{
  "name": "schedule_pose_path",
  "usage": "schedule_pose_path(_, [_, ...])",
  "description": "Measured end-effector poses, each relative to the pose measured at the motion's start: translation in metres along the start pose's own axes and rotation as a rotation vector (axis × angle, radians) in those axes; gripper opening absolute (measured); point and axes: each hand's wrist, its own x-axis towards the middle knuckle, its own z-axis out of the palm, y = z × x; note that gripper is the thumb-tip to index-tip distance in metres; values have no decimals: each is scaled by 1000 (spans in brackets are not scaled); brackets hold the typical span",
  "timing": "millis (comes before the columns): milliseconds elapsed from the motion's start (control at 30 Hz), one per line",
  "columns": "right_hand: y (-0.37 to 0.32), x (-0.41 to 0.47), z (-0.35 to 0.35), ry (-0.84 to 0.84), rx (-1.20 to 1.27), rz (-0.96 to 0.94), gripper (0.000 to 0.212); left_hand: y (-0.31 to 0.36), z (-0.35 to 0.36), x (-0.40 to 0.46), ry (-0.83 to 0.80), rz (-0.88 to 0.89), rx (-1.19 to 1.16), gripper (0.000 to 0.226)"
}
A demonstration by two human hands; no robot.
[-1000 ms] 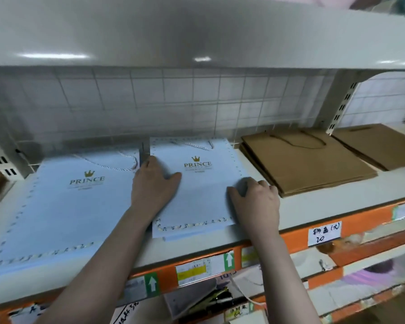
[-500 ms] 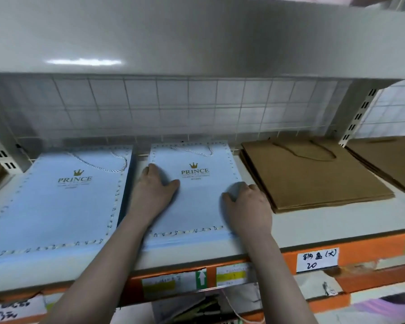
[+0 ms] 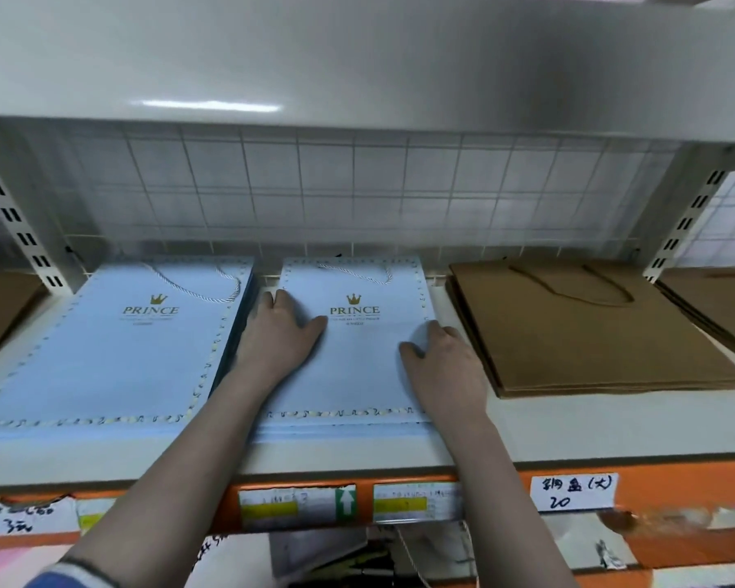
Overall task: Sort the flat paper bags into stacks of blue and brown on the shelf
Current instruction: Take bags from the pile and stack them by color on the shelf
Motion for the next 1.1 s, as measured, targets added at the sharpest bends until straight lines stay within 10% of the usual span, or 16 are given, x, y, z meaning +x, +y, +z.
schedule_pose_path(500, [-23,-25,8,45,-138,-274,53,-25,-39,-80,360,-63,310,69])
schedule_pose_path(1100, [-207,-126,78,-100,-41,-640,51,-194,-165,-197,538,-457,354,67])
